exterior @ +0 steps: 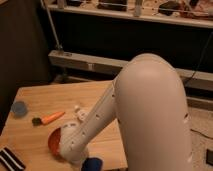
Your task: Place the white sponge in the ceramic cup
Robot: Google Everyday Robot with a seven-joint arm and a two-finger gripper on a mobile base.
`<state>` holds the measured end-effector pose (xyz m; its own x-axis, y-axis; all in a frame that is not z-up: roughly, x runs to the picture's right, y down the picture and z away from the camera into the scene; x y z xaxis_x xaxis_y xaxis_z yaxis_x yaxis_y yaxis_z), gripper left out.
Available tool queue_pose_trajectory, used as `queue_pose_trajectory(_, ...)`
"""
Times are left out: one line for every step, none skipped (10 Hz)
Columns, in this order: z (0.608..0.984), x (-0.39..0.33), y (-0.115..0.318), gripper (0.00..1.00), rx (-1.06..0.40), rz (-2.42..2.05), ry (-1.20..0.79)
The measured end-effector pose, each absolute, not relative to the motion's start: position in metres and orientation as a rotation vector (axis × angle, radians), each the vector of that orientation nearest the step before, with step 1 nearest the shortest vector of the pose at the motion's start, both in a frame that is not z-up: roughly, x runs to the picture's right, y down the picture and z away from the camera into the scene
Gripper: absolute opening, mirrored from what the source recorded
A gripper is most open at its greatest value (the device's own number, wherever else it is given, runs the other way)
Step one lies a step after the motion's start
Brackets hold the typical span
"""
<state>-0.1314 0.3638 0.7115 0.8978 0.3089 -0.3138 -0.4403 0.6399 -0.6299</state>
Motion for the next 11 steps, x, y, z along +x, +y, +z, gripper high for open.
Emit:
queue_pose_trajectory(0.7125,-0.1308,0.3643,0.53,-0.766,0.433,0.190)
queue_pose_trajectory(0.7129,-0.1307,0.3646,0.53,-0.767,0.435,0.193)
queue_pose_trajectory(0.7133,-0.1307,0.3648,0.53,-0.768,0.437,0.196)
queue_pose_trajectory(0.7137,-0.1307,0.3649,0.53,-0.769,0.439,0.199)
queue_pose_trajectory(0.7140,-0.1310,0.3646,0.53,-0.771,0.444,0.202)
queue_pose_trajectory(0.7141,-0.1314,0.3637,0.53,-0.771,0.449,0.203)
queue_pose_trajectory(0.7142,-0.1316,0.3622,0.53,-0.770,0.453,0.202)
queue_pose_trajectory(0.7141,-0.1321,0.3603,0.53,-0.768,0.458,0.201)
queue_pose_trajectory(0.7140,-0.1324,0.3598,0.53,-0.768,0.461,0.201)
queue_pose_trajectory(0.7139,-0.1325,0.3593,0.53,-0.768,0.463,0.201)
queue_pose_trajectory(0.7136,-0.1326,0.3584,0.53,-0.768,0.467,0.201)
